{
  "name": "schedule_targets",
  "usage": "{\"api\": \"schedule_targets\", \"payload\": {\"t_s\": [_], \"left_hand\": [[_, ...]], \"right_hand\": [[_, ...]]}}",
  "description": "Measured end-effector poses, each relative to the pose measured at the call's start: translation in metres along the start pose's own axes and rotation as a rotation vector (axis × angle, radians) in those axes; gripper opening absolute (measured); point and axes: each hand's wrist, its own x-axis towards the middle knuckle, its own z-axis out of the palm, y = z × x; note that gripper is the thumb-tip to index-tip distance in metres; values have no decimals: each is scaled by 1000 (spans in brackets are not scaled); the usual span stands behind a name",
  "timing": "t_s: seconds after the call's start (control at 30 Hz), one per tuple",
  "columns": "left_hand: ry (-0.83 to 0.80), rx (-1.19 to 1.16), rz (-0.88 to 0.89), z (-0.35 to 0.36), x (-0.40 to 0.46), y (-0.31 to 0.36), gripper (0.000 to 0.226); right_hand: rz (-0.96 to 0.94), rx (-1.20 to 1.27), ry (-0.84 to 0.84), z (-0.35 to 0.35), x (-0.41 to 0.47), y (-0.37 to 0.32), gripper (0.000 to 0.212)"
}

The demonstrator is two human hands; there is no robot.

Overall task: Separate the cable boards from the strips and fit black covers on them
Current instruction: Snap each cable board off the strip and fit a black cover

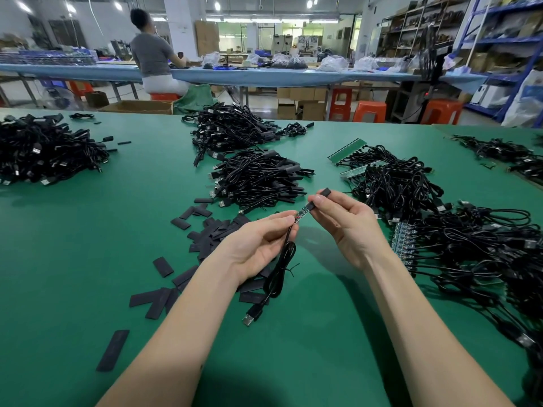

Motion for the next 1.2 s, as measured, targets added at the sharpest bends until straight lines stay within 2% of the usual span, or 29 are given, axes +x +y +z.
{"api": "schedule_targets", "payload": {"t_s": [0.1, 0.2, 0.27, 0.43, 0.67, 0.83, 0.93, 1.03, 1.2], "left_hand": [[-25, 39, -26, -3, -4, 3, 15], [-26, 37, -59, -3, -7, 5, 24], [-29, -12, -82, -2, -9, 5, 16], [-60, -92, -111, -2, -10, 5, 33], [-84, 6, -72, -4, -12, 5, 21], [-96, 135, 52, -4, -8, 1, 13], [-62, 410, 199, -8, -7, 1, 9], [-6, 736, 371, -10, -7, 4, 19], [-57, 814, 563, -11, -7, 1, 15]], "right_hand": [[25, -13, -78, -2, -2, -5, 14], [1, -26, -120, -1, -4, -4, 21], [-24, -25, -126, 0, -5, -3, 23], [-68, -21, -119, 4, -6, -1, 19], [-2, -53, -156, 5, -9, -2, 18], [25, -136, -196, 5, -12, -1, 15], [20, -145, -150, 5, -10, 2, 24], [45, -104, -76, 3, -9, 2, 28], [93, -37, -23, -1, -7, 1, 14]]}}
